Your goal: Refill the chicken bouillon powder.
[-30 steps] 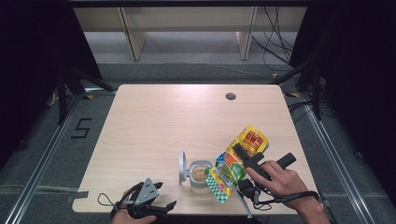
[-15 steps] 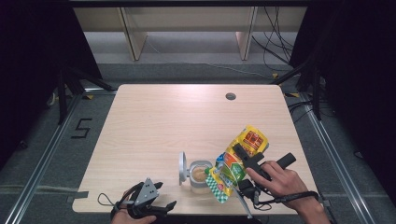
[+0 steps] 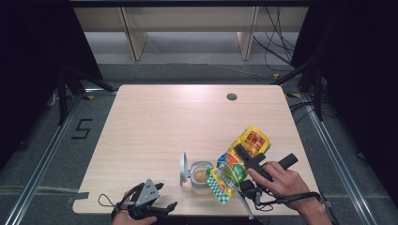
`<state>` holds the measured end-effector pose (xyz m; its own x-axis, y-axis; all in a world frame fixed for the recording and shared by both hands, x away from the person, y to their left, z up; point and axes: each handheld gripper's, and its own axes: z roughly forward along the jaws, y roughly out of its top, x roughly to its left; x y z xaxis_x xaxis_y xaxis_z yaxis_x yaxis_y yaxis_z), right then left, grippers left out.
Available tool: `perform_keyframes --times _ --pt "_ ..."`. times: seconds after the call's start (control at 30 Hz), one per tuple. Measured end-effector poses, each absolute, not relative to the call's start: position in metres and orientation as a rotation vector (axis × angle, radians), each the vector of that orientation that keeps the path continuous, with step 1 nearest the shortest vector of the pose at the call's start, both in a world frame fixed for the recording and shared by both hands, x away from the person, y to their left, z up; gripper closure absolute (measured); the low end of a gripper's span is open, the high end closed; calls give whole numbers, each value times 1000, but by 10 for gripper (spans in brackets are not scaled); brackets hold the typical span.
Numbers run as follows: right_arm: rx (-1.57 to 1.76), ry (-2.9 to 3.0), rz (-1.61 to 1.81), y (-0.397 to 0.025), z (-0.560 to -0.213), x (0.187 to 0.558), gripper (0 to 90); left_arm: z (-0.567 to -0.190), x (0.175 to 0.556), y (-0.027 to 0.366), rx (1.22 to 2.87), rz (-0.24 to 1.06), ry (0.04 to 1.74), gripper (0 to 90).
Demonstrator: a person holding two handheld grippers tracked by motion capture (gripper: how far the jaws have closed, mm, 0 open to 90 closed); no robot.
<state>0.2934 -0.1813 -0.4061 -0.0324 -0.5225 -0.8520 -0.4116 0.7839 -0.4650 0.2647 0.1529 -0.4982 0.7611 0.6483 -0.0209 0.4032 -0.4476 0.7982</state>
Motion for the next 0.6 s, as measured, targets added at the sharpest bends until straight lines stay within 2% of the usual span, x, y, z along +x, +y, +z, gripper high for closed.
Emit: perform_keyframes --times 0.6 --pt "-742 1656 -101 -182 -408 293 474 -498 265 153 2100 364 785 214"
